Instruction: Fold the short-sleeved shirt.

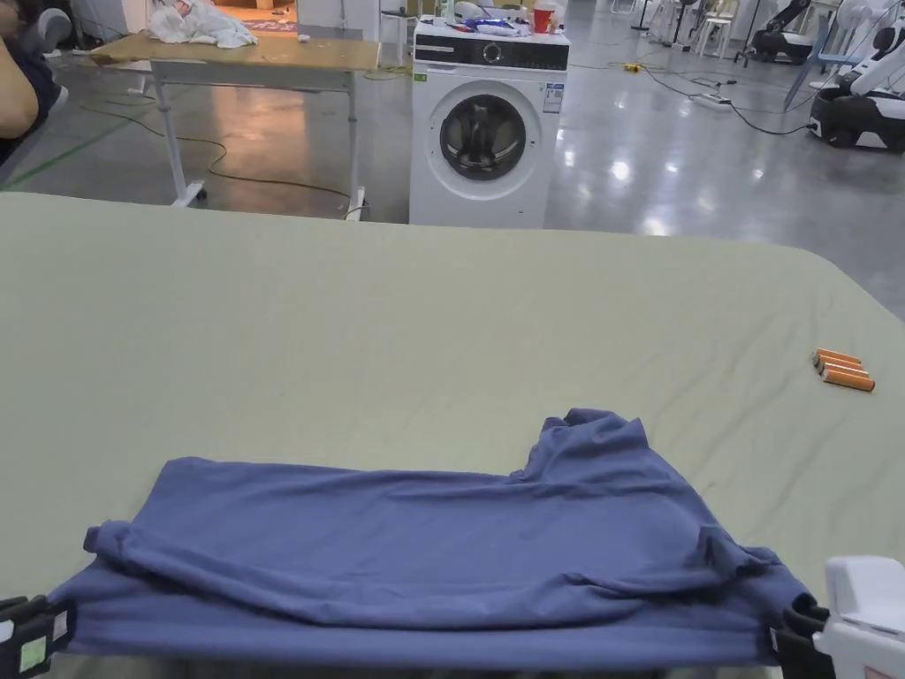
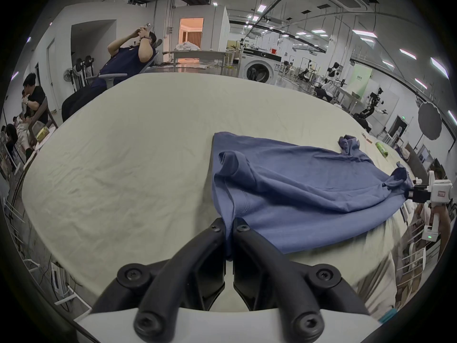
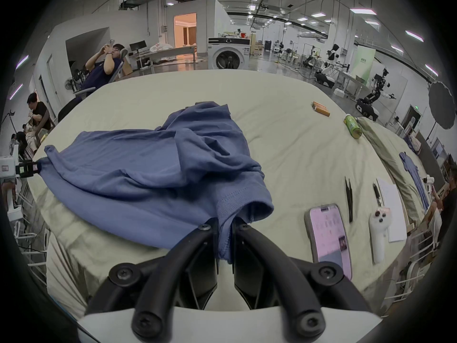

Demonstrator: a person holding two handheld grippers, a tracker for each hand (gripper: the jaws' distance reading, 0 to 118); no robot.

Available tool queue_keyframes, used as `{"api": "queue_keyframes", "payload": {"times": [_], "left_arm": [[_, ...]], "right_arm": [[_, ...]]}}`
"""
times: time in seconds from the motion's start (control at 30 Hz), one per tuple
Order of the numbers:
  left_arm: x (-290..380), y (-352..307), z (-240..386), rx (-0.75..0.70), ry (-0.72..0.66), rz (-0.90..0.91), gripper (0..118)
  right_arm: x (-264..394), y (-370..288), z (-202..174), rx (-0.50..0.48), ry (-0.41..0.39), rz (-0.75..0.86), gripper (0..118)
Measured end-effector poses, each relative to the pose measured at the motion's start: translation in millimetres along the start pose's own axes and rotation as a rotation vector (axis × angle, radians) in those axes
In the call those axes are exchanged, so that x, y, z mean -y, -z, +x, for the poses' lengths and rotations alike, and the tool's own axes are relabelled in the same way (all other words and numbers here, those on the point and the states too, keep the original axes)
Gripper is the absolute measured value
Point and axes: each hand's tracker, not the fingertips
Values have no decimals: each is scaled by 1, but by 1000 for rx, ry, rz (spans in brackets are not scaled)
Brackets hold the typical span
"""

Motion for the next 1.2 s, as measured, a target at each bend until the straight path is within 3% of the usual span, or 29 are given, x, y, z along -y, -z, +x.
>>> {"api": "queue_keyframes", "payload": {"times": [0.33, 0.53, 0.6, 0.67, 0.77, 0.8, 0.97, 1.1, 1.2], "left_arm": [[77, 5, -9, -53, -26, -123, 0], [82, 18, -2, -89, -11, -127, 0], [81, 23, -11, -89, -6, -122, 3], [76, 18, -7, -93, 4, -101, 20], [64, 9, -1, -96, 18, -26, 44], [59, 7, 2, -87, 21, 3, 47], [25, -4, 43, -59, 77, 188, 47], [2, 2, 65, -46, 106, 345, 46], [-13, -3, 87, -55, 118, 469, 43]], "right_arm": [[82, 15, -20, 13, -5, -134, 8], [90, 23, -24, 30, 23, -101, 10], [86, 20, -27, 75, -7, -97, 36], [80, 13, -28, 163, -46, -94, 64], [65, -6, -29, 147, 7, 6, 66], [59, -11, -31, 143, 19, 40, 66], [23, -22, -57, 177, 2, 307, 69], [-7, -17, -83, 144, 50, 478, 69], [-28, -15, -106, 157, 42, 596, 68]]}}
